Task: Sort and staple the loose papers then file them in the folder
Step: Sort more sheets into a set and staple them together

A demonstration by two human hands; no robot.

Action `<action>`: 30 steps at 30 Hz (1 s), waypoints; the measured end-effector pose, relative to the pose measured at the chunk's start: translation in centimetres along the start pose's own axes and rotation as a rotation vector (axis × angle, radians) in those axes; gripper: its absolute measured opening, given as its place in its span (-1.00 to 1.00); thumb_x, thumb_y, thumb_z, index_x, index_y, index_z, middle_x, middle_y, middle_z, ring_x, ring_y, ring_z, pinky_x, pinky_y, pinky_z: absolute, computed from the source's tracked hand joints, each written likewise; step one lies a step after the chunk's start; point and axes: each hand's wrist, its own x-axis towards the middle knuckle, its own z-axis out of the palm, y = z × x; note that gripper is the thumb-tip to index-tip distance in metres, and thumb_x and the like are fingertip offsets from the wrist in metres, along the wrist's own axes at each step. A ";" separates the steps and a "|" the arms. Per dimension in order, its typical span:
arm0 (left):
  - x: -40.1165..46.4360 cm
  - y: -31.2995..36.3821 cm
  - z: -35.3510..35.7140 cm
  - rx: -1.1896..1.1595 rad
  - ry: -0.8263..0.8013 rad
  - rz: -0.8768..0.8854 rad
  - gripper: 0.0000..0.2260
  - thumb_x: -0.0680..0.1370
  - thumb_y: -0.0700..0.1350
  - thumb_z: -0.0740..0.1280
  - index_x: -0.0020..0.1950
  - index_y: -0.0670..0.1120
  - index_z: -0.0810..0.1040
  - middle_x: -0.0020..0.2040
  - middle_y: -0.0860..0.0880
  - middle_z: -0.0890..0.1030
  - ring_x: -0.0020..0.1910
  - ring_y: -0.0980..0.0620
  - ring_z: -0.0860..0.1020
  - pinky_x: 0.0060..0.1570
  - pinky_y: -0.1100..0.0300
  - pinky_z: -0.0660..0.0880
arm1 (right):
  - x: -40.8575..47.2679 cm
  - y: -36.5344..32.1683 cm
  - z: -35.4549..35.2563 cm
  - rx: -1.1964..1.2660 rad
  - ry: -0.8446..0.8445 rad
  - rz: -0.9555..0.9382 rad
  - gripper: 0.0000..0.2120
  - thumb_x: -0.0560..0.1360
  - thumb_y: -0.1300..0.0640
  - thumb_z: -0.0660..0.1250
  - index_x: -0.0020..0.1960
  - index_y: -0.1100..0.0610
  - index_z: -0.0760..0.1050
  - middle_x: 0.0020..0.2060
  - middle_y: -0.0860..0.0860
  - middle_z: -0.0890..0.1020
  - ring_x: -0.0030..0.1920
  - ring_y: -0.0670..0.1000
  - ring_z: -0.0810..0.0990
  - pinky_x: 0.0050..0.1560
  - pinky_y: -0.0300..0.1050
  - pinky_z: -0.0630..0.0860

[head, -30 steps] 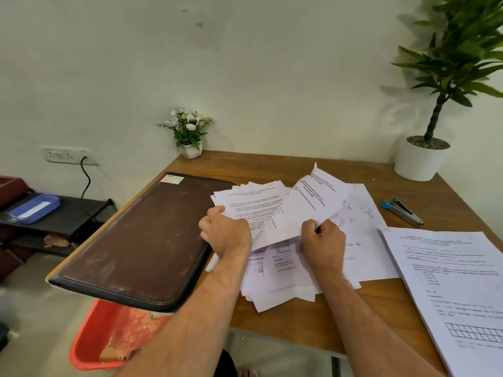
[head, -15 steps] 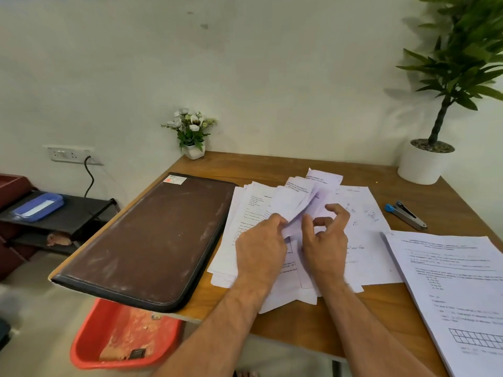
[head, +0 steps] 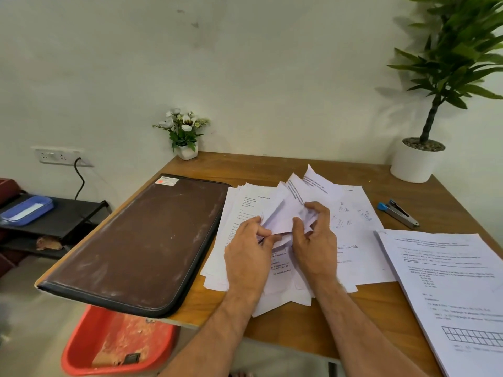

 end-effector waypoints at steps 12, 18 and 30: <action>0.7 -0.7 -0.2 -0.187 0.086 -0.143 -0.84 0.56 0.07 0.45 0.06 0.04 0.71 -0.05 0.17 0.70 -0.09 0.21 0.62 -0.22 0.46 0.51 | 0.0 -0.7 -0.5 0.096 -0.063 0.020 -0.62 0.60 -0.13 0.24 0.31 -0.32 0.13 -0.09 -0.24 0.58 -0.30 -0.07 0.68 -0.34 -0.18 0.66; 0.8 -1.1 -0.4 -0.322 0.097 -0.217 -0.74 0.45 0.20 0.50 -0.23 0.04 0.64 -0.28 0.16 0.67 -0.27 0.15 0.64 -0.39 0.27 0.51 | 0.0 -0.6 -0.4 0.101 -0.047 0.024 -0.65 0.62 -0.06 0.26 0.34 -0.15 0.22 -0.11 -0.14 0.64 -0.34 -0.08 0.67 -0.35 -0.17 0.65; 0.8 -1.3 -0.2 -0.288 0.189 -0.277 -0.85 0.63 0.00 0.33 0.17 0.01 0.55 0.04 0.08 0.66 -0.06 0.12 0.65 -0.16 0.20 0.66 | -0.6 -0.9 -0.7 -0.128 -0.127 -0.106 -0.43 0.67 0.05 0.20 0.39 -0.52 0.01 0.56 -0.04 0.17 -0.08 -0.37 0.40 -0.37 -0.52 0.40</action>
